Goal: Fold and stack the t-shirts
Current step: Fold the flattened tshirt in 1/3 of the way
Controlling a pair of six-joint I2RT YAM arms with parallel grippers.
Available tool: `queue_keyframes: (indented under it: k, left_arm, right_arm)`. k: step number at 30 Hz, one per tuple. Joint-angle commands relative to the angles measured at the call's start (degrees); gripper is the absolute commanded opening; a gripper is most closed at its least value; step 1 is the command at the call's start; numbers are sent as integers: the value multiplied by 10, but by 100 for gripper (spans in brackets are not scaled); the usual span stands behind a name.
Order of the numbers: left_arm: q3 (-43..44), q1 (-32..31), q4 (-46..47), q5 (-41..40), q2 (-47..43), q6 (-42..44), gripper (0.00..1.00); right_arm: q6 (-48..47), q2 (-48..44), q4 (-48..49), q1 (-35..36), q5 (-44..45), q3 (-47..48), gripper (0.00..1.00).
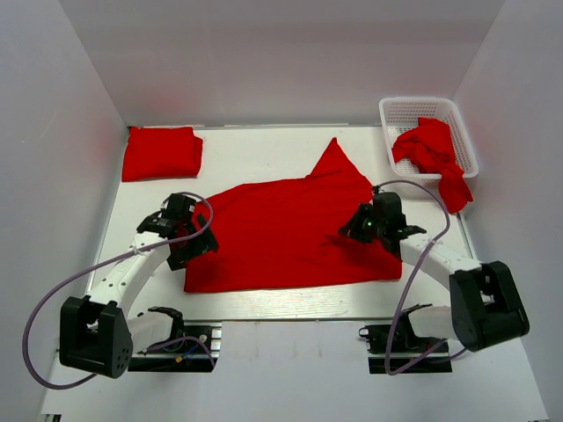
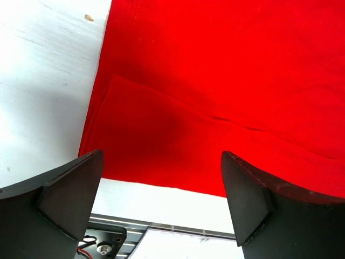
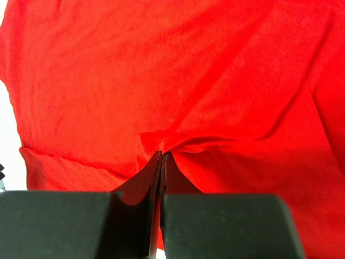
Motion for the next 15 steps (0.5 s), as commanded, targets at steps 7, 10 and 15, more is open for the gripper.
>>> queue_keyframes:
  k: [7,10,15]
  left_arm:
    - [32,0,10,-8,15,4,100]
    - [32,0,10,-8,20,4,100]
    - [32,0,10,-8,31,4,100]
  right_arm:
    - [-27,96,45,3,-33,85,0]
    - [-34,114,53,4,-38,94,0]
    - [-51,141,50,5,-46,114,0]
